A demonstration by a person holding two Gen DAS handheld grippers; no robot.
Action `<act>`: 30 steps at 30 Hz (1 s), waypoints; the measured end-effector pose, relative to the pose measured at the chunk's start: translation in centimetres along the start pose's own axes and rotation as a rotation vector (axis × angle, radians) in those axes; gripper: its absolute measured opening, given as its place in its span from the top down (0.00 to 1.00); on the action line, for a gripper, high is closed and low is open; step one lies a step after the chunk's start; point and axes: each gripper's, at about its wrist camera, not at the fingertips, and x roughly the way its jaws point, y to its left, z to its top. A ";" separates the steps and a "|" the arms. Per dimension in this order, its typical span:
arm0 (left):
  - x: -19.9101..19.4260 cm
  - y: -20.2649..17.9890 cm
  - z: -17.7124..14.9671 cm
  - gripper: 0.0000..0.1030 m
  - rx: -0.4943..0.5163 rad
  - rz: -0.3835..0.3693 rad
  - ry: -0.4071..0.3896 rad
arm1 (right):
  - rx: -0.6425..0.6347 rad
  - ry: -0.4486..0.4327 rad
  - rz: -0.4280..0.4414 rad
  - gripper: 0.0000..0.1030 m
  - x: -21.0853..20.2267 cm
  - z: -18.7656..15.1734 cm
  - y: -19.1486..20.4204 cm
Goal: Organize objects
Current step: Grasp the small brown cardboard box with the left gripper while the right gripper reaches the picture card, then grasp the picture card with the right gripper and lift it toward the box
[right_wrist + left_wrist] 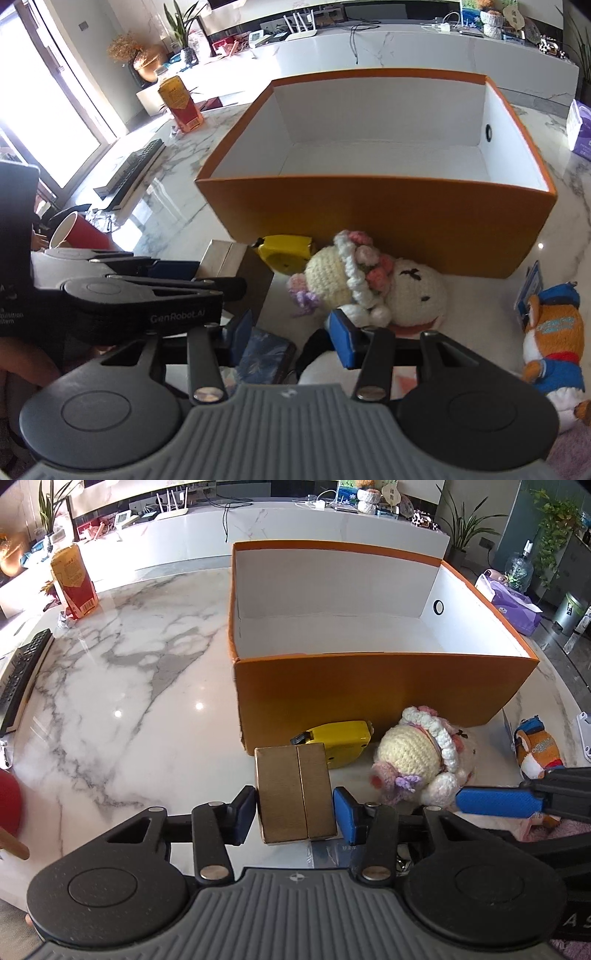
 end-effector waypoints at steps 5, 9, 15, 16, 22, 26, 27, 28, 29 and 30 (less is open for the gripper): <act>-1.6 1.7 -1.1 0.49 -0.024 0.015 -0.003 | 0.010 0.094 0.034 0.54 2.1 -1.1 1.9; -2.0 3.1 -2.3 0.49 -0.061 0.028 0.013 | -0.003 0.150 0.025 0.47 3.9 -1.9 3.4; -2.1 4.6 -3.6 0.49 -0.098 0.021 0.021 | -0.083 0.192 -0.035 0.39 6.0 -3.0 5.3; -2.2 4.7 -3.7 0.49 -0.099 0.022 0.021 | -0.090 0.192 -0.041 0.39 6.2 -3.1 5.5; -2.5 5.3 -3.9 0.49 -0.109 0.023 0.014 | -0.130 0.198 -0.087 0.40 7.3 -3.0 6.0; -2.5 5.6 -4.2 0.49 -0.120 0.025 0.010 | -0.159 0.206 -0.111 0.40 7.9 -2.9 6.5; -2.5 5.7 -4.3 0.49 -0.122 0.025 0.009 | -0.163 0.209 -0.115 0.40 8.0 -3.0 6.6; -2.6 5.7 -4.3 0.49 -0.123 0.025 0.008 | -0.168 0.209 -0.120 0.41 8.2 -3.0 6.7; -2.7 5.8 -4.3 0.49 -0.123 0.025 0.006 | -0.176 0.208 -0.127 0.41 8.3 -3.1 6.8; -2.8 5.8 -4.4 0.49 -0.123 0.024 0.004 | -0.181 0.207 -0.131 0.41 8.3 -3.2 6.8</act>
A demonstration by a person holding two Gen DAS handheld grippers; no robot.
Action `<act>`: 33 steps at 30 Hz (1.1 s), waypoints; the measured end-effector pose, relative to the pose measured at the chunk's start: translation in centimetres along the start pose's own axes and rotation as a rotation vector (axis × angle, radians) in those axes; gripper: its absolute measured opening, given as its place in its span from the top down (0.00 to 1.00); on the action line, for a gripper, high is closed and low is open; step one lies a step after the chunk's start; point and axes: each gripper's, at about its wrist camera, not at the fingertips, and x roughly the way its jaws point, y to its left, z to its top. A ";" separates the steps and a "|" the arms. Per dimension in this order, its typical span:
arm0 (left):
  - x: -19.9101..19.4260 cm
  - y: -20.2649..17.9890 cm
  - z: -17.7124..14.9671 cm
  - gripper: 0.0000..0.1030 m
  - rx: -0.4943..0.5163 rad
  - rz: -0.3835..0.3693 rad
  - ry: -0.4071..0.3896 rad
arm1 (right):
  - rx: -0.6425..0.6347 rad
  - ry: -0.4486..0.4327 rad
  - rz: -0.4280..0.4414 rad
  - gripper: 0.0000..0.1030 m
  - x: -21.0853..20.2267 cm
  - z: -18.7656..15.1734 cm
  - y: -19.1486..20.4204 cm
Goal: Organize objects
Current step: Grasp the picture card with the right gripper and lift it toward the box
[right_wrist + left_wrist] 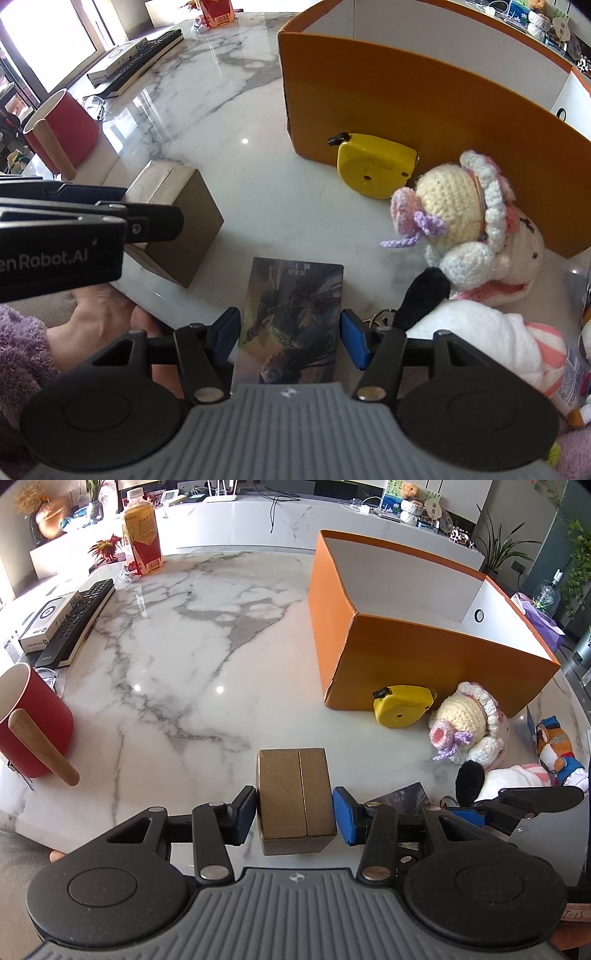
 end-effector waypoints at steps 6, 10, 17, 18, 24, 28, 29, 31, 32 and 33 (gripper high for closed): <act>-0.4 -0.2 -0.1 0.49 0.000 -0.006 -0.010 | -0.008 -0.013 -0.001 0.42 -0.1 -0.2 -0.1; -1.0 -0.2 -0.1 0.49 -0.003 -0.005 -0.021 | 0.016 -0.030 0.023 0.42 -0.5 -0.1 -0.5; -2.4 -0.2 0.4 0.49 -0.014 -0.004 -0.070 | 0.066 -0.126 0.074 0.42 -4.3 0.5 -1.5; -2.7 -0.3 0.6 0.49 -0.015 -0.007 -0.081 | 0.071 -0.143 0.081 0.42 -5.1 0.8 -1.7; -5.6 -0.4 3.1 0.49 -0.038 -0.050 -0.175 | 0.070 -0.236 0.105 0.42 -9.3 2.5 -2.5; -7.5 -0.3 5.3 0.49 -0.034 -0.069 -0.240 | 0.080 -0.294 0.132 0.42 -12.0 4.3 -3.5; -7.9 -0.3 6.0 0.49 -0.029 -0.071 -0.254 | 0.076 -0.314 0.131 0.42 -12.7 4.8 -3.8; -8.3 -0.3 7.3 0.49 -0.016 -0.069 -0.275 | 0.073 -0.345 0.130 0.42 -13.9 5.9 -4.4; -8.3 -0.3 8.0 0.49 -0.006 -0.066 -0.284 | 0.076 -0.357 0.131 0.42 -14.4 6.7 -4.7; -8.2 -0.4 8.7 0.49 0.003 -0.062 -0.290 | 0.084 -0.365 0.136 0.42 -14.7 7.4 -5.3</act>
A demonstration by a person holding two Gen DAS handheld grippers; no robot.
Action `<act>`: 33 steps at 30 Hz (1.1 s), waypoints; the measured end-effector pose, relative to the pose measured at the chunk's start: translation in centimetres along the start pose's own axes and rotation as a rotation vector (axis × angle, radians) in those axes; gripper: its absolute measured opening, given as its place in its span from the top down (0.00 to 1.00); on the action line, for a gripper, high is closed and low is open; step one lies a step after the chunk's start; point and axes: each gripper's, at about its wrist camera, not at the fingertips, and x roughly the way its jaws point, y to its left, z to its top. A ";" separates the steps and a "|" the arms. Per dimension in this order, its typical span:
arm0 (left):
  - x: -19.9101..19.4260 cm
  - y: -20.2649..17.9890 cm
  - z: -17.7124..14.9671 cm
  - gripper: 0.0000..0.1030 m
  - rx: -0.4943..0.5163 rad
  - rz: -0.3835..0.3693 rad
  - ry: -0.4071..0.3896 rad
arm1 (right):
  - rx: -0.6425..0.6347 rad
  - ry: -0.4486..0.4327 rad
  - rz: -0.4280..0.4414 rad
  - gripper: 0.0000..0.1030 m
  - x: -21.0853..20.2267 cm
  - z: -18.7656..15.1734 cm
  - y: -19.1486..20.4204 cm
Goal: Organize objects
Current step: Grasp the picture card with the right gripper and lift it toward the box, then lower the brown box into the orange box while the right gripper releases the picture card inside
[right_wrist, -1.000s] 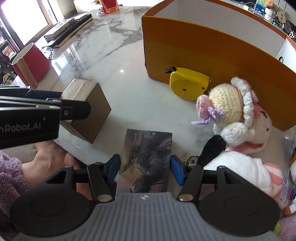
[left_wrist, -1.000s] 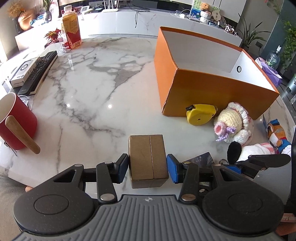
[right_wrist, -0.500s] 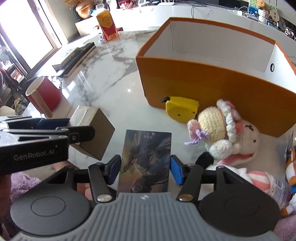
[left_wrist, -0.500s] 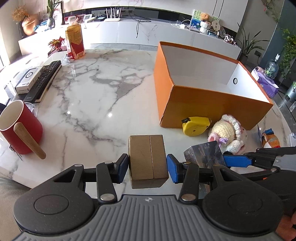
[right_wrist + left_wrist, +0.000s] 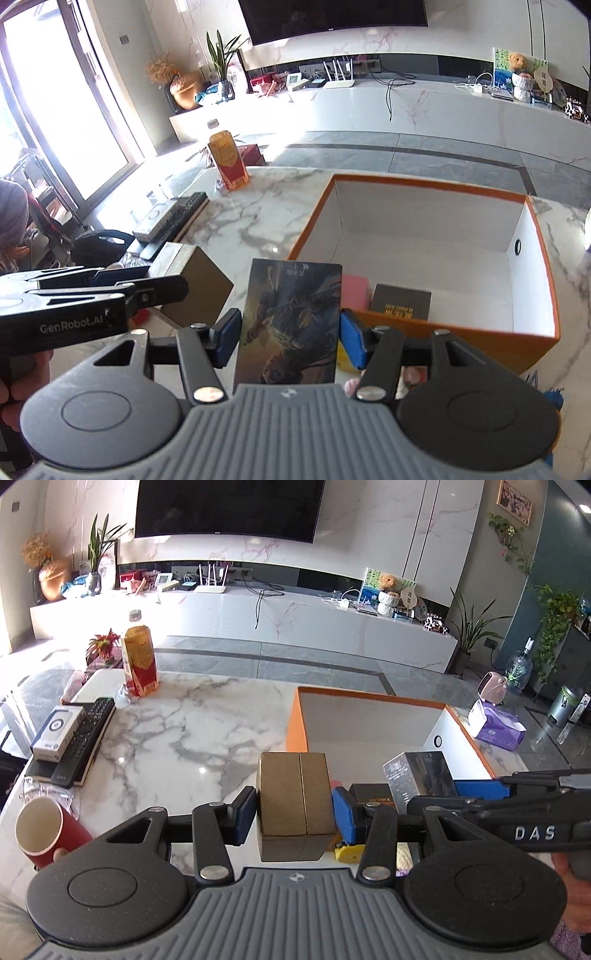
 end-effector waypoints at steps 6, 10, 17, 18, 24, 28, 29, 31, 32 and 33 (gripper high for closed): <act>3.3 -0.7 2.9 0.49 0.047 -0.005 0.004 | 0.092 -0.002 0.018 0.42 2.2 5.0 -3.3; 6.3 -0.7 3.9 0.49 0.036 -0.016 0.025 | 0.165 0.027 0.011 0.42 6.6 7.4 -5.6; 10.7 0.6 4.8 0.49 -0.002 -0.030 0.064 | 0.237 0.151 -0.068 0.42 16.7 9.2 -8.7; 11.1 0.8 4.9 0.49 -0.007 -0.034 0.063 | 0.241 0.170 -0.072 0.42 17.9 9.2 -9.0; 12.1 1.3 6.1 0.49 -0.012 -0.030 0.037 | 0.257 0.243 -0.103 0.42 23.4 9.6 -10.0; 12.3 1.4 6.4 0.49 -0.020 -0.045 0.030 | 0.249 0.275 -0.107 0.42 25.6 9.7 -10.1; 12.4 1.4 6.5 0.49 -0.021 -0.042 0.031 | 0.246 0.284 -0.111 0.42 26.2 9.6 -10.1; 12.6 1.5 6.4 0.49 -0.022 -0.040 0.031 | 0.251 0.301 -0.120 0.42 27.1 9.5 -10.2; 12.7 1.5 6.4 0.49 -0.025 -0.041 0.033 | 0.254 0.304 -0.124 0.42 27.5 9.4 -10.4; 12.7 1.6 6.4 0.49 -0.028 -0.042 0.035 | 0.257 0.308 -0.126 0.42 27.8 9.4 -10.7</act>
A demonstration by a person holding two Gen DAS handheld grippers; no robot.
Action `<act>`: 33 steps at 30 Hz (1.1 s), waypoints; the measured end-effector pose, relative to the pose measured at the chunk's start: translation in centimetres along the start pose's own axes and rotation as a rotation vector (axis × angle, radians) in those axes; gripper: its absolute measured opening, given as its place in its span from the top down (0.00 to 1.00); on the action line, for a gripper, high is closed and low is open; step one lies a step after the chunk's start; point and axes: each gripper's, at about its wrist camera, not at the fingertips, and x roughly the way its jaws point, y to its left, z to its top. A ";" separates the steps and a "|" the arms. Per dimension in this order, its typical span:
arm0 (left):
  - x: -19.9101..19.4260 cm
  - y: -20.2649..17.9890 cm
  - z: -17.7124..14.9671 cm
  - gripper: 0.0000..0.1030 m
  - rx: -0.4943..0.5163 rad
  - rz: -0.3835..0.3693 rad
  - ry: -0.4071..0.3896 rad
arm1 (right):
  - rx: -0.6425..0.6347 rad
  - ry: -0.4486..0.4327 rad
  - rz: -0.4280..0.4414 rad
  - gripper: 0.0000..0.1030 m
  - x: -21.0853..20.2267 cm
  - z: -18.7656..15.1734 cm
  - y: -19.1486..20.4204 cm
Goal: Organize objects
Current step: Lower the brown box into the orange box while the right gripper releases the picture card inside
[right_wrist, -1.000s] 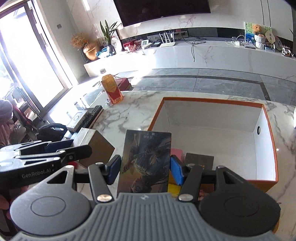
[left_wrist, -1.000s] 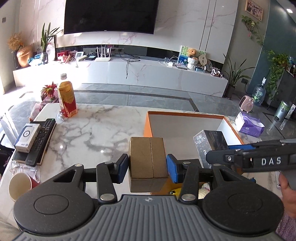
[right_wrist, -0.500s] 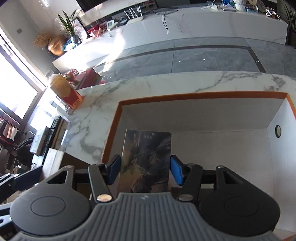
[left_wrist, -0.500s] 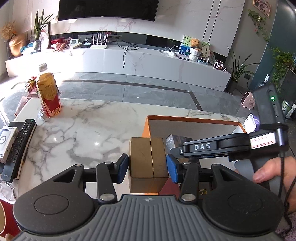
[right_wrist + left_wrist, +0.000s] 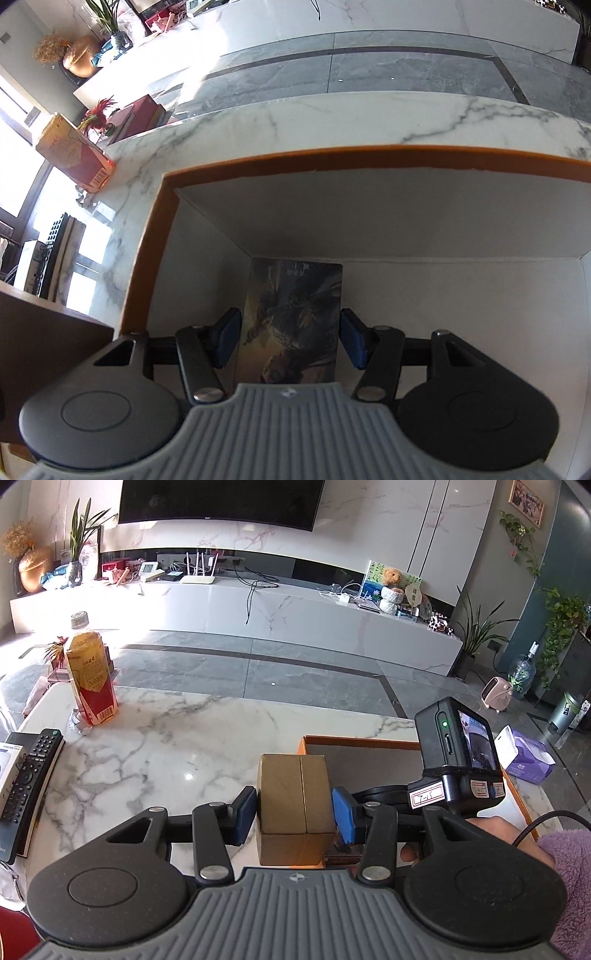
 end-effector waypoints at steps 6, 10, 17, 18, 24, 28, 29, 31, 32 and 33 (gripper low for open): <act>0.3 0.3 -0.2 0.49 -0.008 0.004 0.014 | 0.025 0.024 0.041 0.41 0.6 -0.1 -0.7; 0.3 0.3 -0.2 0.49 -0.011 0.003 0.016 | 0.034 0.018 0.073 0.40 -0.2 0.0 -0.9; 0.1 -0.1 0.0 0.49 0.002 0.006 0.006 | 0.055 0.035 0.082 0.69 -0.2 -0.2 -1.4; -0.1 -0.2 0.0 0.49 0.006 0.010 0.002 | 0.049 0.031 0.087 0.69 -0.2 -0.3 -1.2; -1.2 -1.5 1.1 0.49 0.037 -0.018 -0.025 | 0.068 0.038 0.123 0.74 -1.1 -0.2 -2.0; -0.3 -3.8 1.6 0.49 0.053 -0.092 -0.009 | -0.006 -0.010 0.081 0.73 -4.2 -0.1 -2.5; 0.4 -4.6 1.5 0.49 0.066 -0.103 0.003 | -0.023 -0.021 0.061 0.73 -5.0 -0.1 -2.8; 2.1 -6.3 1.4 0.49 0.087 -0.106 0.022 | -0.046 -0.046 0.010 0.73 -6.5 -0.1 -3.8; 3.2 -7.1 1.2 0.49 0.089 -0.110 0.038 | -0.066 -0.064 -0.028 0.72 -7.4 -0.4 -4.7; 4.3 -7.7 1.1 0.49 0.091 -0.116 0.055 | -0.088 -0.079 -0.061 0.70 -7.9 -0.5 -5.2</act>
